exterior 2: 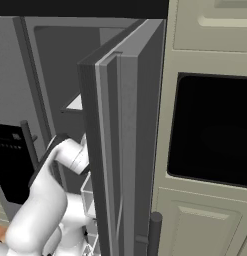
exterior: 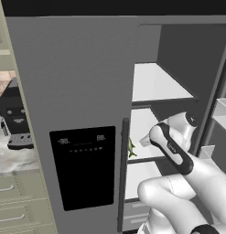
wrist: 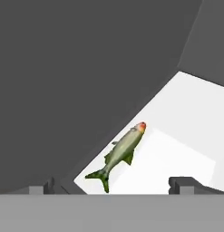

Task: Gather the bell pepper and squash from the fridge and place them on a tray on the dining counter. Then gather the fishs from the fridge and place them on the other tray.

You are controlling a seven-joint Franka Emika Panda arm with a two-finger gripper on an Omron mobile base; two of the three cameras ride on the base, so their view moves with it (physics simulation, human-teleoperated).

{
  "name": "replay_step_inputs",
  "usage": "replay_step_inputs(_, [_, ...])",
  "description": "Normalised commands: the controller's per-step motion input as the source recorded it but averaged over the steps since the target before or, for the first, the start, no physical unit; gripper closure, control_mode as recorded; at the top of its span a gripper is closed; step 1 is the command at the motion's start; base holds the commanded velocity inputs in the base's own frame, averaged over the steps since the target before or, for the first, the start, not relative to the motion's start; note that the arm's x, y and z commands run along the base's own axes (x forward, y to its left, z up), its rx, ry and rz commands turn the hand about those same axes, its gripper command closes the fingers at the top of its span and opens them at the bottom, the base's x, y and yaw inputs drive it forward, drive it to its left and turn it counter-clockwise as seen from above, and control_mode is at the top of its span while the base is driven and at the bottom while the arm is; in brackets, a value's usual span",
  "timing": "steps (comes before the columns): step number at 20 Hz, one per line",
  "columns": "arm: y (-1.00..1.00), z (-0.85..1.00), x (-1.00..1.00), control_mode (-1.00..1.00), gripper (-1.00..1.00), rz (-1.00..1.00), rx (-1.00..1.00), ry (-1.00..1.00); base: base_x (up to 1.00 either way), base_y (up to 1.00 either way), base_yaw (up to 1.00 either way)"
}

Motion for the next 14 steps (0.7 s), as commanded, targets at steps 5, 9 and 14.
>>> replay_step_inputs(5, [0.24, -0.32, 0.00, -1.00, -1.00, 0.14, -0.05, -0.14, 0.00, 0.00, 0.00])
replay_step_inputs(9, [0.00, -0.31, 0.00, -1.00, -1.00, 0.25, -0.06, -0.24, 0.00, 0.00, 0.00])
replay_step_inputs(14, [0.16, -0.31, 0.02, -1.00, -1.00, 0.21, -0.09, -0.06, 0.00, 0.00, 0.00])
